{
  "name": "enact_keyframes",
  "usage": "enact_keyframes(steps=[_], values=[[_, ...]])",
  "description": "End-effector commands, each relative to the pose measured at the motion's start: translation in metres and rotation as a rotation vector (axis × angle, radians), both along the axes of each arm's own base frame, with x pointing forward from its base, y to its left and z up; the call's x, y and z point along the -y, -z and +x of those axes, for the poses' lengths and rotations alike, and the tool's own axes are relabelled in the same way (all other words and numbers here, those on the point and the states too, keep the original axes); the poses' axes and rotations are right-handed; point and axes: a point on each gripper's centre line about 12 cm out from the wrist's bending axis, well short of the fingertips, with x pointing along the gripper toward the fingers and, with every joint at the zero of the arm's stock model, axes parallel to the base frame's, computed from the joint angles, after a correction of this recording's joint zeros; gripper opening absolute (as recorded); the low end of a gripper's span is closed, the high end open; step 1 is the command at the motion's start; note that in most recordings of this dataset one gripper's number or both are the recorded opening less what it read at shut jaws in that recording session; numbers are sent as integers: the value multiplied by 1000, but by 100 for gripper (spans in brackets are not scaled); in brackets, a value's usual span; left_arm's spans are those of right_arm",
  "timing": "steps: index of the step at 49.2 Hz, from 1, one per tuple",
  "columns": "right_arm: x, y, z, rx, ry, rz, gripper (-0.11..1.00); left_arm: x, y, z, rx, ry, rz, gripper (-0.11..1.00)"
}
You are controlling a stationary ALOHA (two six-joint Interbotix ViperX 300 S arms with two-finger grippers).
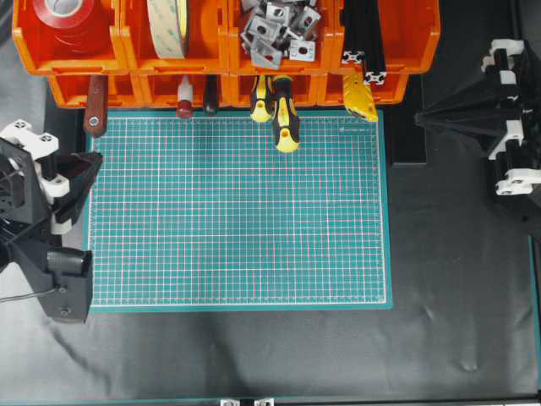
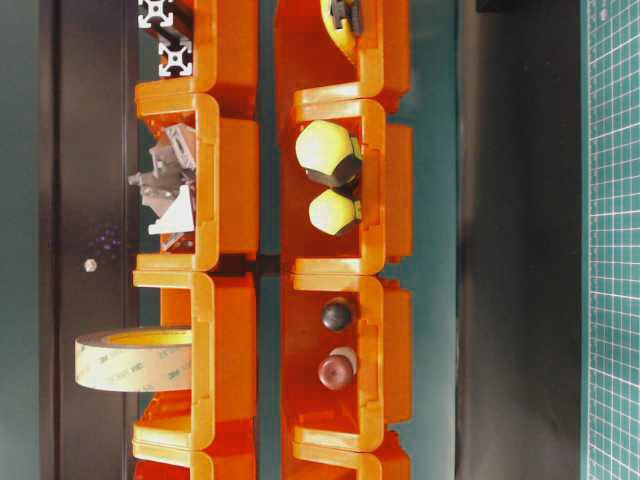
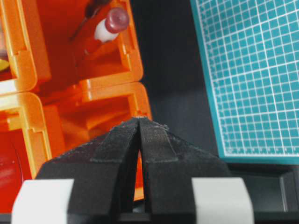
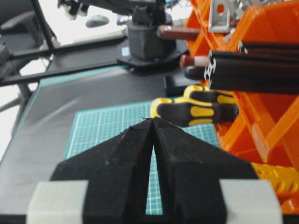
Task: Pick scraper from container rack with left arm.
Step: 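Close the left gripper on the brown scraper handle in the rack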
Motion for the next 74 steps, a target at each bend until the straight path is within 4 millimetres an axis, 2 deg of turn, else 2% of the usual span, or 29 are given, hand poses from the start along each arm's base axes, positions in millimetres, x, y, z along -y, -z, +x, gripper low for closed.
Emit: enact_keyframes(steps=[1, 5, 8, 19, 22, 25, 38, 51, 65, 69, 74], values=[[0, -2, 1, 5, 0, 1, 0, -1, -8, -1, 28, 4, -15, 0], [0, -2, -1, 6, 0, 1, 0, -2, -7, -1, 29, -5, -19, 1], [0, -1, -1, 8, 2, 1, 0, -4, -4, -2, 22, -14, -18, 9], [0, -2, -5, 20, 0, 1, 0, -19, 21, -2, -23, -25, -5, 73], [0, -1, -5, 17, 0, 1, 0, -26, 26, -3, -29, -49, -3, 85], [0, -1, -6, 15, 0, 1, 0, -32, 30, -2, -36, -68, -1, 91], [0, 1, -9, 0, -1, 2, 0, -54, 52, -8, -87, -120, 14, 91], [0, 3, -10, -8, -1, 2, 0, -56, 63, -7, -70, -106, -27, 91], [0, 5, -10, -15, -1, 2, 0, -57, 63, -7, -48, -131, -44, 90], [0, 5, -10, -15, -1, 2, 0, -57, 63, -7, -49, -132, -42, 83], [0, 4, -11, -14, -1, 4, 0, -56, 62, -7, -49, -128, -41, 60]])
